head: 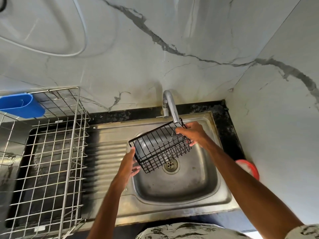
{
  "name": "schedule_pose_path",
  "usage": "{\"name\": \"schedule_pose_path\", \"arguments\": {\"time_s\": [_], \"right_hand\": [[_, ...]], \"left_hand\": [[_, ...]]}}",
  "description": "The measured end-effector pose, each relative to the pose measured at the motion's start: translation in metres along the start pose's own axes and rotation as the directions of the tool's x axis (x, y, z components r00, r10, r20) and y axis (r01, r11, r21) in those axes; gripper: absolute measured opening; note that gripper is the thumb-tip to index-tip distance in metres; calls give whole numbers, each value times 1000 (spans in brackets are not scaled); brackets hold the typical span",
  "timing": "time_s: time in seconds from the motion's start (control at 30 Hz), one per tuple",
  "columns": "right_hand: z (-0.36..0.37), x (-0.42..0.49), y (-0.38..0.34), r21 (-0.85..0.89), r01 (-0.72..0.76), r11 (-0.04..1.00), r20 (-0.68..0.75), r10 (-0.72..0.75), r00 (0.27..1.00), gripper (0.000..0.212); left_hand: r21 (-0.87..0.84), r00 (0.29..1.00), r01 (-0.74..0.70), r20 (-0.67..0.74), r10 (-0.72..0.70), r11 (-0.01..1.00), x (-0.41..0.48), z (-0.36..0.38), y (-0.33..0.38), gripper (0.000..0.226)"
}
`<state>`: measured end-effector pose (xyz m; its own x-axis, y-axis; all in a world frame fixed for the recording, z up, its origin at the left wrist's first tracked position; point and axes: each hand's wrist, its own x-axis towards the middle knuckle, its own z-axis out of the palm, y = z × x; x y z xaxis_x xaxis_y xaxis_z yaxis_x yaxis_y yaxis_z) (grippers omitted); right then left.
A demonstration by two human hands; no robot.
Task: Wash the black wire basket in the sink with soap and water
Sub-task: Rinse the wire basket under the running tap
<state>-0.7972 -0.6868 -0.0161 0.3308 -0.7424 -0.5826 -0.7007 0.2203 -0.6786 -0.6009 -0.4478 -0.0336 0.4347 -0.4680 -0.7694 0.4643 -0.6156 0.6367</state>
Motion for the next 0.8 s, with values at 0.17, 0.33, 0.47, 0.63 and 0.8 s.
{"name": "schedule_pose_path", "arguments": {"time_s": [0.17, 0.33, 0.47, 0.63, 0.8], "right_hand": [[10, -7, -7, -151, 23, 988, -148, -46, 988, 48], [16, -17, -13, -286, 31, 958, -222, -98, 970, 67], [22, -23, -14, -390, 57, 919, -258, -168, 951, 88], [27, -27, -14, -470, 118, 875, -246, -258, 934, 66], [30, -28, -19, -531, 133, 837, -195, -273, 942, 70]], "left_hand": [[352, 937, -201, -204, 285, 914, -7, 50, 9, 99], [545, 951, -81, -209, 229, 835, -13, 106, 40, 113], [471, 972, -103, -141, 190, 876, -2, 131, 53, 109], [332, 993, -31, -101, 68, 943, 5, 126, 67, 112], [287, 977, 186, 50, -208, 940, 8, 117, 76, 120]]}}
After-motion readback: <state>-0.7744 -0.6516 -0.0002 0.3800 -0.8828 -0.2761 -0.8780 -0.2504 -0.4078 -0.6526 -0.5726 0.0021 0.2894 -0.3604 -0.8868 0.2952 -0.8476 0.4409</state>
